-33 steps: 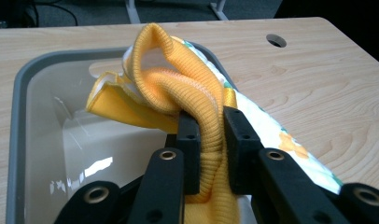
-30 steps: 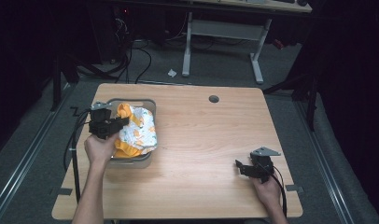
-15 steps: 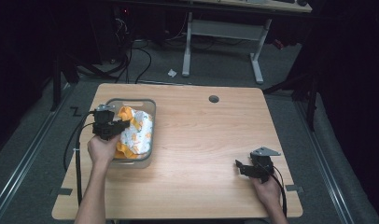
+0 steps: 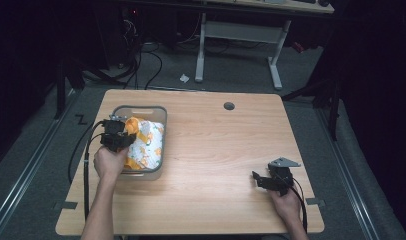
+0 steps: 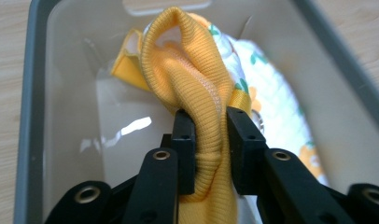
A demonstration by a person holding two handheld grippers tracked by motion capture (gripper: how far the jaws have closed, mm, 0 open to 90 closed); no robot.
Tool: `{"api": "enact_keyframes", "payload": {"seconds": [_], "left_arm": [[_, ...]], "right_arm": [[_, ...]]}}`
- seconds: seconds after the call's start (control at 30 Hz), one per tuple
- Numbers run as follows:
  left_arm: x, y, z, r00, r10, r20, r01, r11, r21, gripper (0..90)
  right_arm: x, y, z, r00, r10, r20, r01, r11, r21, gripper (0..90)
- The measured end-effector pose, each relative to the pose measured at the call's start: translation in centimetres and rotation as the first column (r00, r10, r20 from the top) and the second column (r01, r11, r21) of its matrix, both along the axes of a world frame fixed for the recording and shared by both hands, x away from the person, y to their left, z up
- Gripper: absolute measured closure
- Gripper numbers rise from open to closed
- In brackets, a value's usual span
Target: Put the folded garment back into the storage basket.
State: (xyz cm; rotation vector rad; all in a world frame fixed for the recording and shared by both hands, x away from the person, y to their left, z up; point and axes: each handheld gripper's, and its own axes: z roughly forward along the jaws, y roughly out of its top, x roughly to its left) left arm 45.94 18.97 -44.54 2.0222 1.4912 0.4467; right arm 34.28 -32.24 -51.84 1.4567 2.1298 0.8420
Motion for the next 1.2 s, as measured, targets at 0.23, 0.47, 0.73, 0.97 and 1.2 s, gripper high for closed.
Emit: {"api": "enact_keyframes", "payload": {"seconds": [0.23, 0.47, 0.73, 0.97, 1.2], "left_arm": [[0.1, -0.3, -0.4, 0.9992, 0.013, -0.038, -0.010, 0.9974, 0.072, 57.0], [-0.7, -0.4, 0.6, 0.9993, 0.029, 0.022, -0.030, 0.9962, 0.081, 41.7], [-2.1, -0.7, 2.2, 0.9940, 0.007, 0.109, -0.010, 0.9995, 0.030, 39.6], [-3.3, -2.4, 3.3, 0.9853, -0.055, 0.162, 0.057, 0.9984, -0.008, 39.4], [-4.5, -4.6, 4.2, 0.9715, -0.115, 0.208, 0.120, 0.9926, -0.015, 38.6]], "right_arm": [[0.0, 0.0, 0.0, 1.0000, 0.000, 0.000, 0.000, 1.0000, 0.000, 26.6], [0.0, 0.0, 0.0, 1.0000, -0.001, -0.001, 0.001, 1.0000, 0.000, 26.6], [0.0, 0.0, 0.0, 1.0000, -0.001, -0.001, 0.001, 1.0000, 0.000, 26.5], [0.0, 0.0, 0.0, 1.0000, -0.001, 0.000, 0.001, 1.0000, 0.000, 26.6], [0.0, 0.0, 0.0, 1.0000, -0.001, 0.000, 0.001, 1.0000, 0.000, 26.6]]}}
